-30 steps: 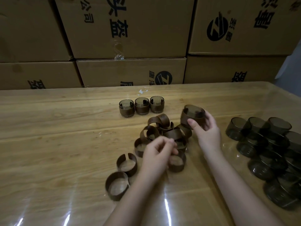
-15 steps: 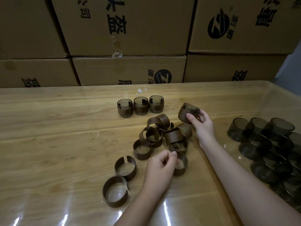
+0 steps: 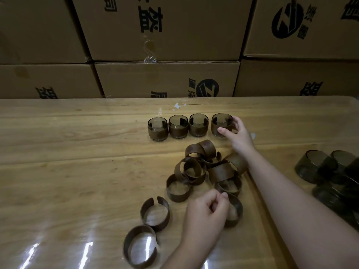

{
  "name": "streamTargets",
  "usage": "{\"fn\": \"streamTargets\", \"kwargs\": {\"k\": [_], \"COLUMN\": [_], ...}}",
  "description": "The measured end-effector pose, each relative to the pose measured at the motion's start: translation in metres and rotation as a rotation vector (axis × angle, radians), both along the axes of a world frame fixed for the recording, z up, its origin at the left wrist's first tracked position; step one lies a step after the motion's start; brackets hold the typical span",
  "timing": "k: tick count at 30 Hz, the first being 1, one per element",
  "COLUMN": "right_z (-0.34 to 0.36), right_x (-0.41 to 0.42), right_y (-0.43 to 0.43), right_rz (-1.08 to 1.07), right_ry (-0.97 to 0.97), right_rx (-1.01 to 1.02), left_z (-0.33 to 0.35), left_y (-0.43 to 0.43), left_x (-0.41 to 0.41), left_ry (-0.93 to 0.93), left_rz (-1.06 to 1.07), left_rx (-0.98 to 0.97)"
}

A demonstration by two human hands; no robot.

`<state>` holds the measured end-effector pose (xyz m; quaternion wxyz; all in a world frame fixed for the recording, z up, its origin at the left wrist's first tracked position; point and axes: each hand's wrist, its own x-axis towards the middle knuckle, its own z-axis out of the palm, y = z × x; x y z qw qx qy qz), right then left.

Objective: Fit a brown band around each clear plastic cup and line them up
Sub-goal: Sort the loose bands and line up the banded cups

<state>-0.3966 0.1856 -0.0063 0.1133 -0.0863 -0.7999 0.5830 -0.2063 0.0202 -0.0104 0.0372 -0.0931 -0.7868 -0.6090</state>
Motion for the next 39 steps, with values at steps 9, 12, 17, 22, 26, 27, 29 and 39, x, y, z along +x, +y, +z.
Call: {"fn": "streamTargets", "kwargs": {"k": [9, 12, 17, 22, 26, 27, 29, 39], "right_z": [-0.007, -0.009, -0.010, -0.006, -0.003, -0.003, -0.003, -0.009], "right_x": [-0.019, -0.019, -0.017, -0.014, -0.007, -0.004, 0.005, 0.069], "right_y": [-0.002, -0.001, 0.001, 0.001, 0.000, 0.001, 0.003, 0.005], "right_rz": [-0.002, 0.000, -0.014, 0.011, 0.039, 0.027, -0.039, -0.269], "right_ry": [-0.052, -0.047, -0.055, -0.092, -0.106, -0.100, -0.078, 0.023], "right_rx": [0.190, 0.208, 0.233, 0.265, 0.258, 0.206, 0.072, -0.133], "left_z": [-0.004, -0.004, -0.003, -0.007, -0.007, -0.006, -0.002, 0.011], "left_y": [0.000, -0.001, -0.001, -0.002, -0.003, -0.003, -0.003, -0.006], "left_x": [0.000, 0.000, 0.000, 0.000, 0.000, 0.001, 0.002, 0.010], "left_ry": [0.009, -0.004, 0.007, -0.011, 0.005, 0.009, 0.000, -0.059], "left_rz": [-0.004, -0.006, -0.001, -0.020, -0.003, -0.002, -0.003, -0.019], "left_rx": [0.006, 0.011, 0.013, 0.029, 0.032, 0.038, 0.064, 0.066]}}
